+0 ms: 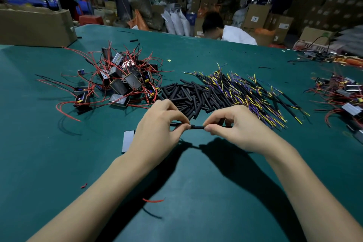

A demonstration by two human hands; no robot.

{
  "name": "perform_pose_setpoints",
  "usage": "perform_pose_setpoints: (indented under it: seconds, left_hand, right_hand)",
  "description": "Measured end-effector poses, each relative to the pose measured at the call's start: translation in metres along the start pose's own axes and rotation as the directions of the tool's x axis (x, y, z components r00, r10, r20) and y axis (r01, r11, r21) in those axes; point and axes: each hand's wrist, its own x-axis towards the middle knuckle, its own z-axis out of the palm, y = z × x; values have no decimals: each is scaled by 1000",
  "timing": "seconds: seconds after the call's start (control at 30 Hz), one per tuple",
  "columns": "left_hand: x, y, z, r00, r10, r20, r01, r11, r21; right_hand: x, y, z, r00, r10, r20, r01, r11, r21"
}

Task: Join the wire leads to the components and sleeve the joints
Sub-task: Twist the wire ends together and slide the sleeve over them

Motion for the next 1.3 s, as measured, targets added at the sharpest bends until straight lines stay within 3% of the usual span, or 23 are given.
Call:
perform_pose_setpoints:
  seconds: [0.17, 0.3, 0.4, 0.53, 0.67, 0.83, 1.0, 1.13, 1.23, 1.3]
  left_hand:
    - [9, -12, -23, 961, -167, 220, 143, 982, 120]
    - [4, -32, -68, 824, -452, 341, 407, 891, 200]
    - [-12, -33, -68, 734, -529, 427, 453, 849, 273]
    - [-26, -32, -47, 803, -467, 370, 427, 884, 188]
    - [-24, -37, -62, 857, -395, 331, 357, 918, 172]
    - [-32, -58, -119, 915, -269, 300, 141, 911, 387]
    - [-61, -97, -176, 874, -339, 348, 36, 760, 649]
    - [-85, -119, -199, 829, -432, 355, 27, 665, 747]
    - [-94, -131, -204, 755, -517, 402, 103, 700, 706]
    - [-98, -131, -202, 754, -549, 359, 177, 697, 695]
  right_hand:
    - [3, 1, 8, 998, 43, -53, -42, 999, 14]
    - [4, 3, 5, 989, 60, -135, -60, 998, 6]
    - [5, 0, 8, 984, 31, -174, -50, 994, -102]
    - [6, -6, 10, 952, -81, -296, 27, 983, -182]
    - [14, -14, 15, 929, -163, -333, 58, 950, -306]
    - [48, -52, 39, 910, -337, -240, 217, 882, -418]
    - [99, -107, 80, 814, -581, -8, 491, 695, -526]
    - [141, -157, 114, 695, -704, 148, 658, 539, -525]
    - [170, -188, 136, 665, -700, 260, 692, 447, -567]
    - [186, -203, 149, 675, -668, 313, 697, 437, -569]
